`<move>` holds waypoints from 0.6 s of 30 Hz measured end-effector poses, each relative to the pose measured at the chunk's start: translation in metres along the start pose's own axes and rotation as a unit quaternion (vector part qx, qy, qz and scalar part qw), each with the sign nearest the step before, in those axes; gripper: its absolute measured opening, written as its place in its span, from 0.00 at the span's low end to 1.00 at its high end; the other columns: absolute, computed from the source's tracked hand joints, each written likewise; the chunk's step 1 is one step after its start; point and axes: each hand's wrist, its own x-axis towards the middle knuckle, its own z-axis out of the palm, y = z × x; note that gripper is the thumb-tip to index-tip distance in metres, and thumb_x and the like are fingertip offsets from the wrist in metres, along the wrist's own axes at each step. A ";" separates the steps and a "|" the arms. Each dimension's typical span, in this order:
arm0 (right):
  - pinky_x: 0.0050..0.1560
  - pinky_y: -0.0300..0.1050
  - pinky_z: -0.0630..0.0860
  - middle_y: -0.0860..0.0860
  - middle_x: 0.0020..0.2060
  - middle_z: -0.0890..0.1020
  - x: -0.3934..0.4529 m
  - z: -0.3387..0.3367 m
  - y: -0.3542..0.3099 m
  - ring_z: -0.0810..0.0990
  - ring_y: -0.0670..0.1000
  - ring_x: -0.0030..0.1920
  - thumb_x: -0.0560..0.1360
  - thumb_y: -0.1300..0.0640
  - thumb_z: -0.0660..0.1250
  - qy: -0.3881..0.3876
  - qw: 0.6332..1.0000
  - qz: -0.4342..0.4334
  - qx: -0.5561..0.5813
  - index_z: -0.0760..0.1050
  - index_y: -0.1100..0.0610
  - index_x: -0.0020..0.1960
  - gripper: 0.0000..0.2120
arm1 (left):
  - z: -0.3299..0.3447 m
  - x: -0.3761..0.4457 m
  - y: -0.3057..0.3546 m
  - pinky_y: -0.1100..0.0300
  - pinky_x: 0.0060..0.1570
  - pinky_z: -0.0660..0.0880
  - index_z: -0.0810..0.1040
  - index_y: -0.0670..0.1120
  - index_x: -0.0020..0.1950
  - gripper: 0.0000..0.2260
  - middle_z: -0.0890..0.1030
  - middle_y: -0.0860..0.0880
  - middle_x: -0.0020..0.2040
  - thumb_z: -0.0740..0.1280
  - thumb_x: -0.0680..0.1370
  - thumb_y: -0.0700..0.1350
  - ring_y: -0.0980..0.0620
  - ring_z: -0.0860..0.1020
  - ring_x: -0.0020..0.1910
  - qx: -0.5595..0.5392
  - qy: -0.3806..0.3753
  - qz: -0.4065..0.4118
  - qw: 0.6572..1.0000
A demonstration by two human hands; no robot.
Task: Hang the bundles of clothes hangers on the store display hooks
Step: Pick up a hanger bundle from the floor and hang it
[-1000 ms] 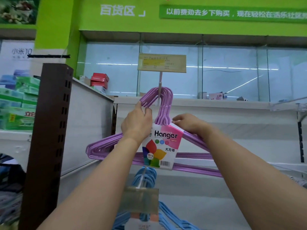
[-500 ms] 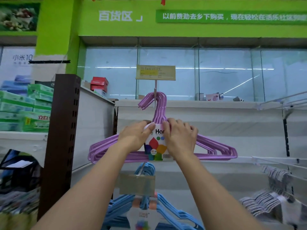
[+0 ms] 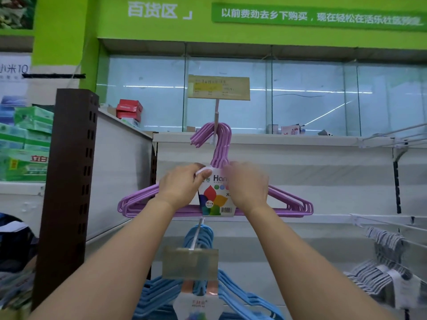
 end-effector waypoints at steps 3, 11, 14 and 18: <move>0.57 0.49 0.62 0.51 0.53 0.77 0.009 0.009 0.004 0.72 0.53 0.56 0.82 0.46 0.47 -0.003 1.000 0.004 -0.002 0.74 0.50 0.60 0.19 | 0.013 0.009 -0.006 0.56 0.40 0.72 0.72 0.56 0.65 0.22 0.81 0.51 0.52 0.49 0.79 0.63 0.48 0.77 0.51 -0.006 0.006 -0.007 1.000; 0.52 0.48 0.60 0.50 0.49 0.79 0.033 0.037 0.007 0.72 0.52 0.54 0.82 0.45 0.48 -0.038 0.998 0.030 0.038 0.74 0.49 0.58 0.18 | 0.037 0.033 -0.018 0.53 0.49 0.68 0.74 0.53 0.59 0.20 0.80 0.53 0.46 0.49 0.80 0.62 0.51 0.76 0.46 0.025 0.032 -0.025 0.999; 0.53 0.49 0.61 0.50 0.50 0.80 0.039 0.046 0.007 0.72 0.53 0.55 0.82 0.45 0.47 -0.041 0.998 0.036 0.031 0.74 0.49 0.59 0.18 | 0.046 0.041 -0.023 0.48 0.59 0.65 0.74 0.54 0.60 0.21 0.81 0.52 0.50 0.49 0.80 0.62 0.49 0.76 0.53 0.032 0.035 -0.039 0.998; 0.56 0.50 0.63 0.51 0.51 0.80 0.042 0.052 0.008 0.73 0.54 0.56 0.82 0.45 0.47 -0.030 0.998 0.046 0.019 0.74 0.48 0.60 0.19 | 0.053 0.044 -0.022 0.44 0.67 0.61 0.73 0.54 0.62 0.20 0.79 0.50 0.56 0.50 0.80 0.62 0.47 0.73 0.60 0.040 0.031 -0.063 0.997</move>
